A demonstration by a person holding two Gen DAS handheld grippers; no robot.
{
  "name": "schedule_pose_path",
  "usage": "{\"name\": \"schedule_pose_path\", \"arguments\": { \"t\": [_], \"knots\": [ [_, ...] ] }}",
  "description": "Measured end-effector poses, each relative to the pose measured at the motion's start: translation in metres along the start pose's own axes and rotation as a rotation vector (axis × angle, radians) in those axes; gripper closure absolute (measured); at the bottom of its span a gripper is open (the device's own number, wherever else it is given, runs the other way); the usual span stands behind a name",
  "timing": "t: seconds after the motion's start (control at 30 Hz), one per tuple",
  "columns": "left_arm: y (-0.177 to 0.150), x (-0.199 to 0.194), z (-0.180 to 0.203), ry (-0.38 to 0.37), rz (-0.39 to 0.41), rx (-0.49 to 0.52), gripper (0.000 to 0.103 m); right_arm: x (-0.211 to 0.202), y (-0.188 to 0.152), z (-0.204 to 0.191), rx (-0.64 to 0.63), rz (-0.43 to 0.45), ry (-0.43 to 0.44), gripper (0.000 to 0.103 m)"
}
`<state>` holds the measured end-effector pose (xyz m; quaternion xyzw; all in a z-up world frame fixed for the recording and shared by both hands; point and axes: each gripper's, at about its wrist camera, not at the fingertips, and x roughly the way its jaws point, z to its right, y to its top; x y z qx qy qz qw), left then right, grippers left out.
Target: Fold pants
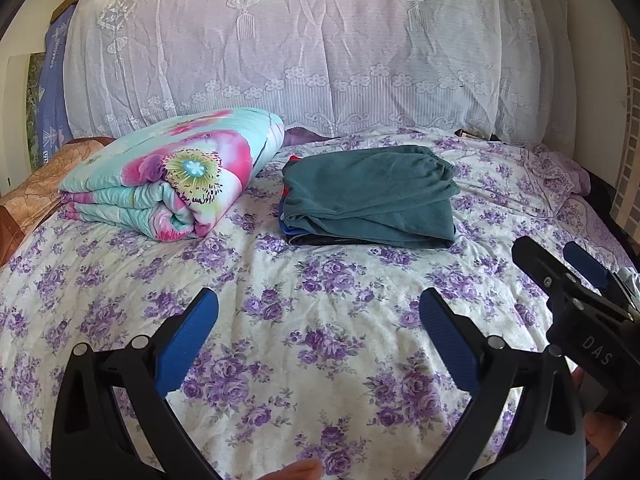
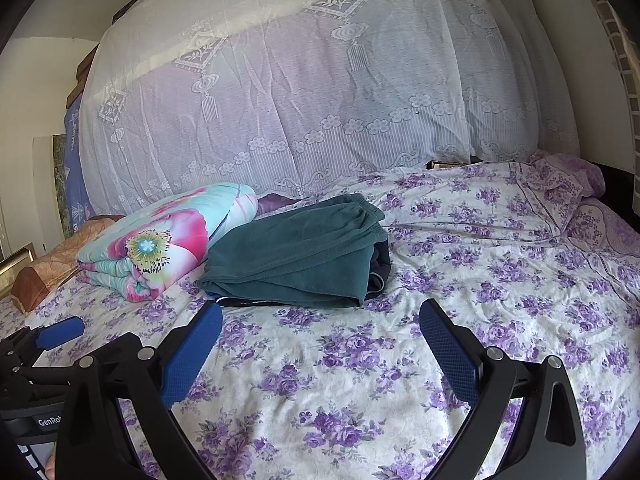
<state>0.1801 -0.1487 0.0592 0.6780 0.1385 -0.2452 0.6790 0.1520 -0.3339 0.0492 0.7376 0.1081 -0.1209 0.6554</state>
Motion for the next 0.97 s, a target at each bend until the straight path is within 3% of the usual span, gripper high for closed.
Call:
{"name": "schedule_pose_path", "arguments": {
  "t": [0.47,0.57,0.97],
  "knots": [
    [-0.0001,-0.0039,-0.0002,-0.032,0.018,0.002,0.005,0.0003,0.0002,0.0007,0.001,-0.001,-0.001,0.004],
    [-0.0012,-0.0081,0.006,-0.003,0.043,0.036,0.005,0.0003,0.0002,0.0007,0.002,-0.001,-0.002,0.004],
    [0.0017,-0.0018,0.0021,0.0,0.003,0.007,0.005,-0.0002,0.0008,0.0009,0.002,-0.001,-0.001,0.004]
  ]
}}
